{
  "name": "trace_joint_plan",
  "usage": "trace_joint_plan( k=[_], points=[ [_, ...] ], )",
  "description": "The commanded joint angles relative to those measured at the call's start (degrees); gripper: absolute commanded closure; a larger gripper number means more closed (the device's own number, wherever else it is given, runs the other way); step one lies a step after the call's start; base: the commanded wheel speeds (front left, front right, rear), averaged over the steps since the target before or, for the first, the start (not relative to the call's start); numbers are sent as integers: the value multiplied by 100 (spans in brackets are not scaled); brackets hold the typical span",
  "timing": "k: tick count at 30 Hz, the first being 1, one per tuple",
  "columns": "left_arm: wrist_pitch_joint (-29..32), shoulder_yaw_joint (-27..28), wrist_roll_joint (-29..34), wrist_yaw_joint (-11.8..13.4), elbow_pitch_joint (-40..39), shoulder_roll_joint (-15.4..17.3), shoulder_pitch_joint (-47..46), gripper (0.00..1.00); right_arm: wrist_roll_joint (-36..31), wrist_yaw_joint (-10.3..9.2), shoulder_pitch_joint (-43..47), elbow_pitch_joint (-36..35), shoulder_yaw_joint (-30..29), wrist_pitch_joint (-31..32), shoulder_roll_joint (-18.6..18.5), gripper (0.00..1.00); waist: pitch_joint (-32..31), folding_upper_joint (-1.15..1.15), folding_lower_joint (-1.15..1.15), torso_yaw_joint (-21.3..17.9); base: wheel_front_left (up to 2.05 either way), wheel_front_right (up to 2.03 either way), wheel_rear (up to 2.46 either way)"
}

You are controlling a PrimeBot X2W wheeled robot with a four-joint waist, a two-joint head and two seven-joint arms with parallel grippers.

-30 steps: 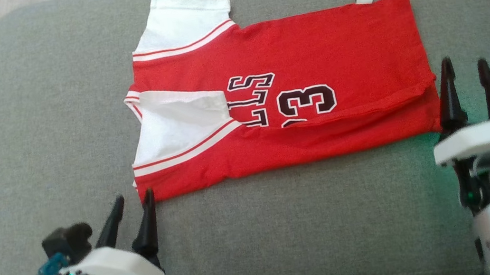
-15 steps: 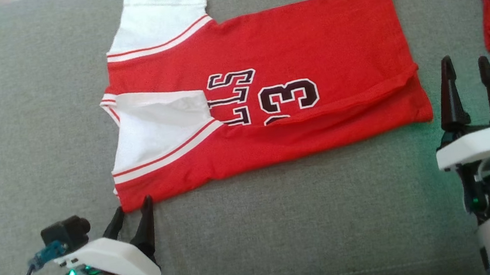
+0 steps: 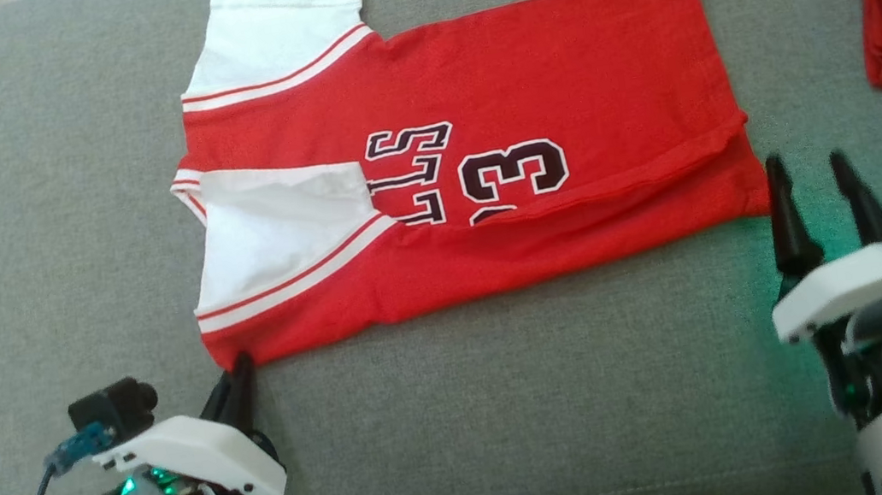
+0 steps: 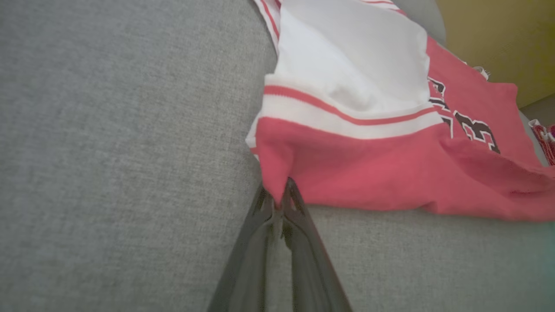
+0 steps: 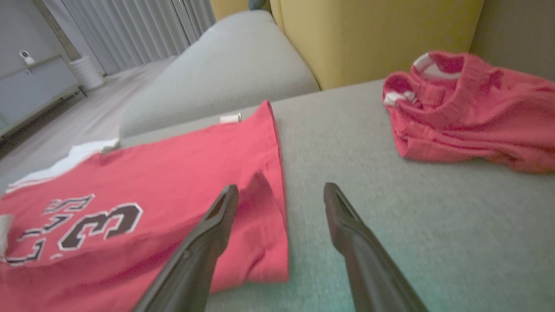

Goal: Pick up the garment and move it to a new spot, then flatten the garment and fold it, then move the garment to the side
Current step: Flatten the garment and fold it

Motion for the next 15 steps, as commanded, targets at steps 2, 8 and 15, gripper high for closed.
trace_joint_plan(
  k=[2, 8, 15],
  points=[
    [-211, 199, -45, -25, -220, 33, -234, 100, -62, 37, 28, 1, 138, 116, -20, 0, -7, 0, 0, 29, 0, 0, 0],
    [-495, 224, -34, -12, -365, 1, -262, 100, 30, 37, -226, 619, 50, 244, -20, 0, -6, 0, 0, 130, 0, 0, 0],
    [-654, 179, -12, -9, -418, -28, -287, 100, 150, 37, -577, 1440, 194, 448, -20, 0, -20, 0, 0, 226, 0, 0, 0]
  ],
)
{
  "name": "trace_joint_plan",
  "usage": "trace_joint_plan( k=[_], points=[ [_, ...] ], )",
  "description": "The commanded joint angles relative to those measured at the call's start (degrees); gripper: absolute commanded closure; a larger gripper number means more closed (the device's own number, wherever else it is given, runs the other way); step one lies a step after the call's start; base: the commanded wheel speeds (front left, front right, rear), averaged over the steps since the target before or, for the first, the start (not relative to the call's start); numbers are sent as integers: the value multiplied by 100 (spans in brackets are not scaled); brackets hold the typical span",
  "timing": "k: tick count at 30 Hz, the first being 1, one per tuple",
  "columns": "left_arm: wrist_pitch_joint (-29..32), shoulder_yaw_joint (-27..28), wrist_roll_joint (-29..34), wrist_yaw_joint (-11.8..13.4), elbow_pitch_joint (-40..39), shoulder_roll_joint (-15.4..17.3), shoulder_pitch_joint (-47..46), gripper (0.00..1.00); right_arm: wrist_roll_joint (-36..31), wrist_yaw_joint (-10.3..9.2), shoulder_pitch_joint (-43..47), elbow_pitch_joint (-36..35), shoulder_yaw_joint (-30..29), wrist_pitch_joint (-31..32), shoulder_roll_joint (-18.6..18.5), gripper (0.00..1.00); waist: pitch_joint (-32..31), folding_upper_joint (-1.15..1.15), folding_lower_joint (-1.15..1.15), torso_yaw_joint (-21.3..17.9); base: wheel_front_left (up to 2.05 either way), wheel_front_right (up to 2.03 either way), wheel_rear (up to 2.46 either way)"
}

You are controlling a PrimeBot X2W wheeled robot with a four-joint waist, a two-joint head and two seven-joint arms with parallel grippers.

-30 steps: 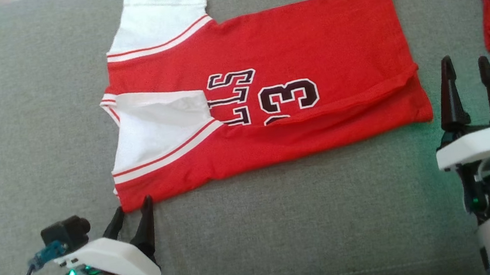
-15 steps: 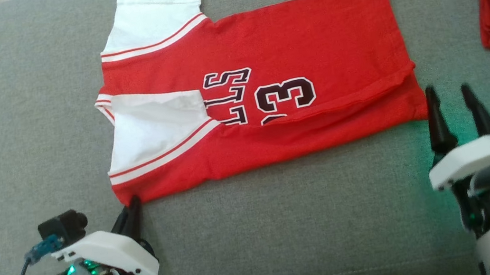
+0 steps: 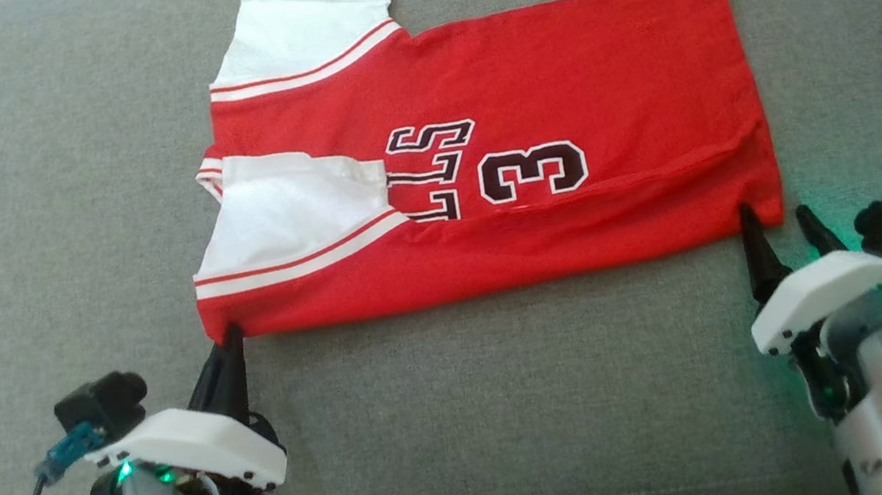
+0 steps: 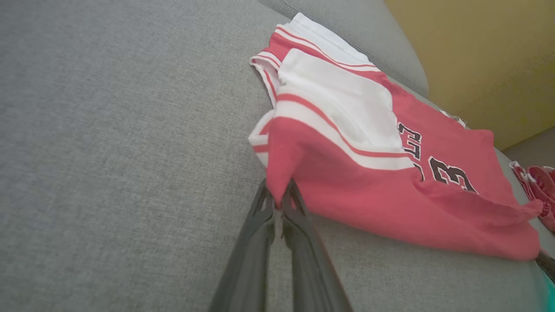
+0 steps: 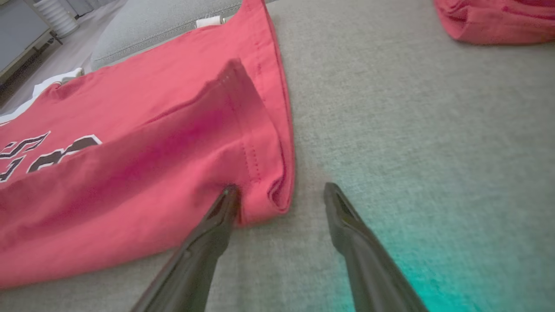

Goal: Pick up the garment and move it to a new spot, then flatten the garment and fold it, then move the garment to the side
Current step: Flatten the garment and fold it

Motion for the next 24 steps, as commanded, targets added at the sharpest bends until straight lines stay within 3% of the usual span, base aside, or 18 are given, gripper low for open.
trace_joint_plan(
  k=[1, 2, 4, 5, 6, 7, 14, 24],
  points=[
    [-90, 174, 9, -6, -200, 55, -252, 100, 50, 37, -108, -25, 206, 64, -7, 0, -10, 0, 0, 6, 0, 0, 0],
    [-107, 174, 10, -4, -195, 57, -251, 100, 93, 37, -152, 72, 246, 72, -7, 9, -20, 0, 0, 9, 0, 0, 0],
    [-140, 172, 16, -5, -185, 68, -245, 100, 187, 37, -223, 231, 328, 75, -7, 53, -44, 0, 0, 13, 0, 0, 0],
    [-161, 169, 22, -9, -183, 76, -243, 100, 256, 37, -244, 283, 387, 82, -7, 69, -63, 0, 0, 15, 0, 0, 0],
    [-186, 168, 29, -14, -185, 88, -243, 100, 342, 37, -257, 310, 441, 80, -7, 95, -82, 0, 0, 13, 0, 0, 0],
    [-219, 169, 36, -23, -194, 99, -245, 100, 404, 37, -260, 313, 485, 74, -7, 100, -107, 0, 0, 8, 0, 0, 0],
    [-367, 145, 123, -38, -493, 199, -209, 100, 494, 37, -56, -334, 407, 78, -7, 100, -273, 0, 0, -77, 0, 0, 0],
    [-24, 45, 166, 92, -1846, 462, 811, 100, 545, 37, 1281, -2443, 241, 1027, -7, 100, -320, 0, 0, -180, 0, 0, 0]
  ],
)
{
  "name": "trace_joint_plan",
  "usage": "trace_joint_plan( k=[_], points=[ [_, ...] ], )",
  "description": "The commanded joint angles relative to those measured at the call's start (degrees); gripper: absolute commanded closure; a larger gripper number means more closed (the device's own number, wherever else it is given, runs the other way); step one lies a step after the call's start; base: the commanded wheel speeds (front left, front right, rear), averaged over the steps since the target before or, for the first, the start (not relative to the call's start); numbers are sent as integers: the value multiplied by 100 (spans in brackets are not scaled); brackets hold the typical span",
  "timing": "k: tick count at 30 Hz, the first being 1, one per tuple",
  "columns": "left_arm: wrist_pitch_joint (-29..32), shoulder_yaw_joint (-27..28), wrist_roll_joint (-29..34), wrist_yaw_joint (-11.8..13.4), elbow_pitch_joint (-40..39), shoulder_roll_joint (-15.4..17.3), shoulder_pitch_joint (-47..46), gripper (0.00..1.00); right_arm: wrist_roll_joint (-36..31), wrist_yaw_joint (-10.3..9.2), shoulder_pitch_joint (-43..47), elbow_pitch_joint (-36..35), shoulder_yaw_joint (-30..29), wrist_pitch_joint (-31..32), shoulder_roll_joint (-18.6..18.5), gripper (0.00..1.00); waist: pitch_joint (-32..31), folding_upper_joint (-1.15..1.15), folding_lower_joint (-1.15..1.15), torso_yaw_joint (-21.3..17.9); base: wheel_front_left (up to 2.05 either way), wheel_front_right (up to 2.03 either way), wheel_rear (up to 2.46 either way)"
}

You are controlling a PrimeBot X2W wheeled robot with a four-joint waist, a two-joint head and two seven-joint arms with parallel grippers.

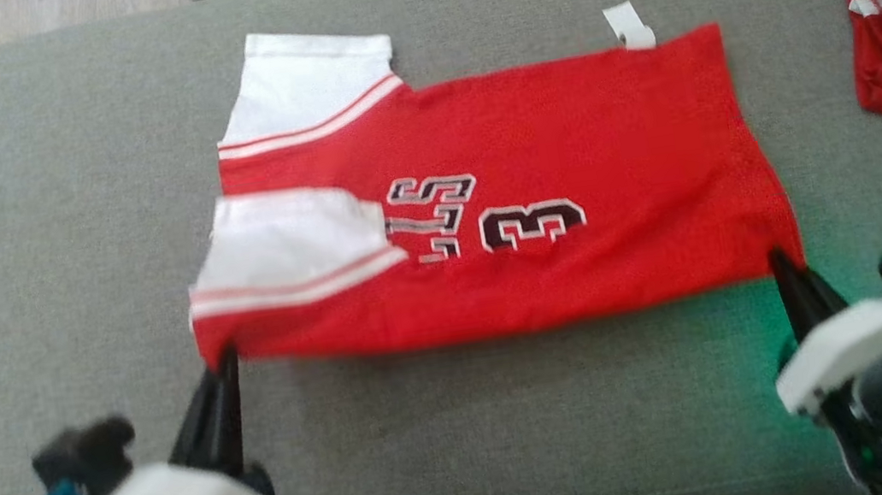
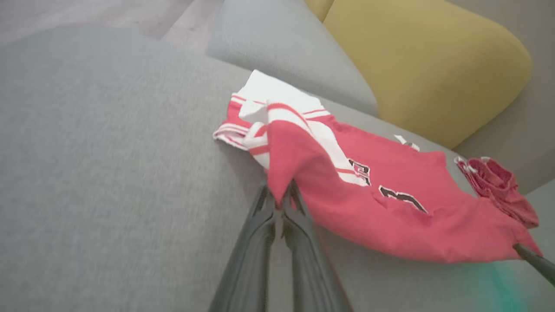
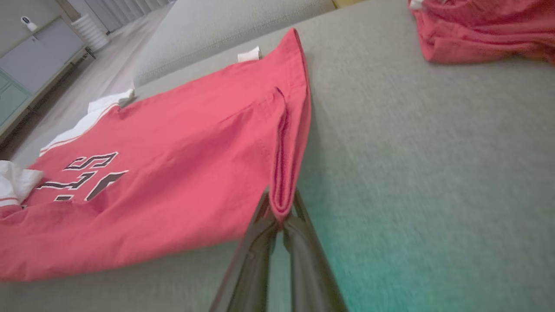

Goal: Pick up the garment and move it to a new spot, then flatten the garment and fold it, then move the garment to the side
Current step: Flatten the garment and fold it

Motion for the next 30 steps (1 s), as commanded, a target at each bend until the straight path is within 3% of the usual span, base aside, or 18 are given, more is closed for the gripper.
trace_joint_plan(
  k=[1, 7, 12, 13, 14, 15, 16, 22, 30],
  points=[
    [49, 180, 17, 70, -377, 135, 150, 100, 14, 37, 166, -457, 47, 124, -21, 100, 10, 0, 0, -12, 0, 0, 0],
    [223, 79, -81, 236, -841, 70, 956, 100, 54, 37, 945, -1147, -199, 510, -21, 100, 31, 0, 0, -35, 0, 0, 0],
    [307, -24, -144, 320, -792, -25, 1220, 100, 85, 37, 1194, -1292, -276, 596, -21, 98, 39, 0, 0, -93, 0, 0, 0],
    [314, -36, -143, 324, -724, -29, 1212, 99, 92, 37, 1207, -1276, -268, 596, -21, 64, 35, 0, 0, -108, 0, 0, 0],
    [291, -42, -106, 331, -660, -15, 1192, 71, 102, 37, 1215, -1253, -255, 595, -21, 26, 35, 0, 0, -128, 0, 0, 0],
    [258, -43, -69, 340, -606, -6, 1169, 7, 111, 37, 1218, -1225, -246, 584, -21, 0, 39, 0, 0, -145, 0, 0, 0],
    [234, -38, -62, 351, -559, -11, 1152, 0, 112, 37, 1220, -1200, -243, 567, -21, 0, 46, 0, 0, -164, 0, 0, 0],
    [129, 113, 18, 399, -551, 127, 992, 0, 69, 37, 1194, -1228, -350, 358, -21, 0, 113, 0, 0, -274, 0, 0, 0],
    [468, 253, 342, 243, -764, 779, -266, 0, -240, 37, 565, -1614, -144, 84, -21, 0, 403, 0, 0, -441, 0, 0, 0]
  ],
)
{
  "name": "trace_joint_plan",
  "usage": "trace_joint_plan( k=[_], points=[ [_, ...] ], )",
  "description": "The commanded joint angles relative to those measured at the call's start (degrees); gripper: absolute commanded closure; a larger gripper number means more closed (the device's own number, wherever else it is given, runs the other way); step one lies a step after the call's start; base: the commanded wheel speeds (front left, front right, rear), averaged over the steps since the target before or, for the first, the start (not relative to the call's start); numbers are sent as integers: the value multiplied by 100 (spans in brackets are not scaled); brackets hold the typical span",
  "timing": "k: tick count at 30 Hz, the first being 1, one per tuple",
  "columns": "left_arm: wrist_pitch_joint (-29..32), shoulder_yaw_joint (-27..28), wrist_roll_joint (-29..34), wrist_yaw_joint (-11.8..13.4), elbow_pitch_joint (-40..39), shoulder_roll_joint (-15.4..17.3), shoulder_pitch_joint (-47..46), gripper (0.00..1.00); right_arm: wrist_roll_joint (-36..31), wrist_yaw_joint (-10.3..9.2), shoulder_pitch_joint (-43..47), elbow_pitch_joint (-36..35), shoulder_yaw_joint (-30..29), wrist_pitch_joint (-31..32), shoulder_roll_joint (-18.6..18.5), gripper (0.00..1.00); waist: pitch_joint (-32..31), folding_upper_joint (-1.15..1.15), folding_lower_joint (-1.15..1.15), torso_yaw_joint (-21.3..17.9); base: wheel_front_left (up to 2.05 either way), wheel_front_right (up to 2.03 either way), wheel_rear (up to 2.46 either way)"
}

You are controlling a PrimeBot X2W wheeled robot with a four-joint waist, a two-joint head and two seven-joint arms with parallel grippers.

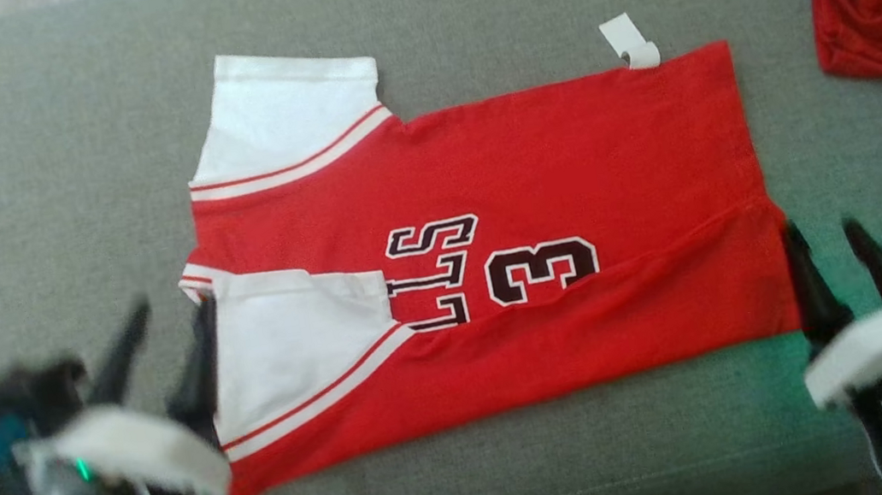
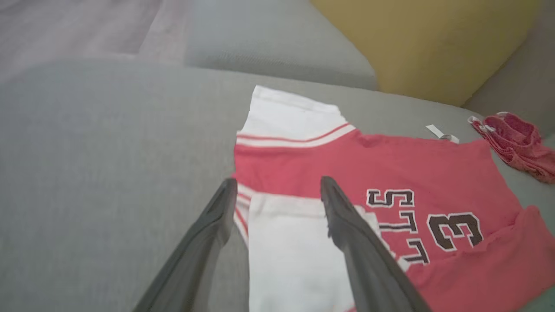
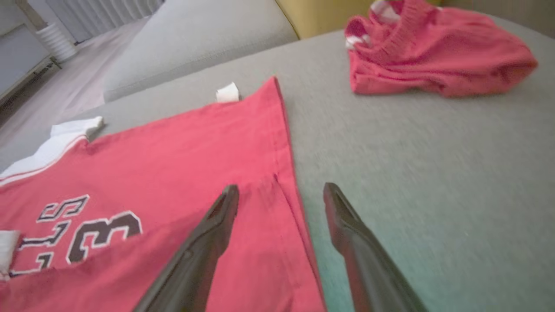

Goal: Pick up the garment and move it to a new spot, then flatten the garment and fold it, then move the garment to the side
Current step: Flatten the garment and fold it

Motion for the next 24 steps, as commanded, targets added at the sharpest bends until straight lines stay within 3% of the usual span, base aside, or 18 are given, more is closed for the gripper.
trace_joint_plan(
  k=[1, 7, 16, 24],
  points=[
    [56, 211, 67, -58, -226, 196, -461, 0, -41, 37, -327, -257, 194, -23, -51, 0, 141, 0, 0, -40, 0, 0, 0],
    [918, 126, 271, -441, 214, 863, -2309, 0, -251, 37, -1215, -294, 720, 64, -51, 0, 734, 0, 0, -199, 0, 0, 0],
    [2408, -249, 29, -781, 1308, 1364, -4652, 0, -268, 37, -2460, -40, 1456, -29, -218, 0, 1725, 0, 0, -515, 0, 0, 0],
    [2904, -421, -90, -831, 1998, 1601, -5329, 0, -183, 37, -3040, 248, 1859, -228, -280, 0, 2095, 0, 0, -797, 0, 0, 0]
  ],
)
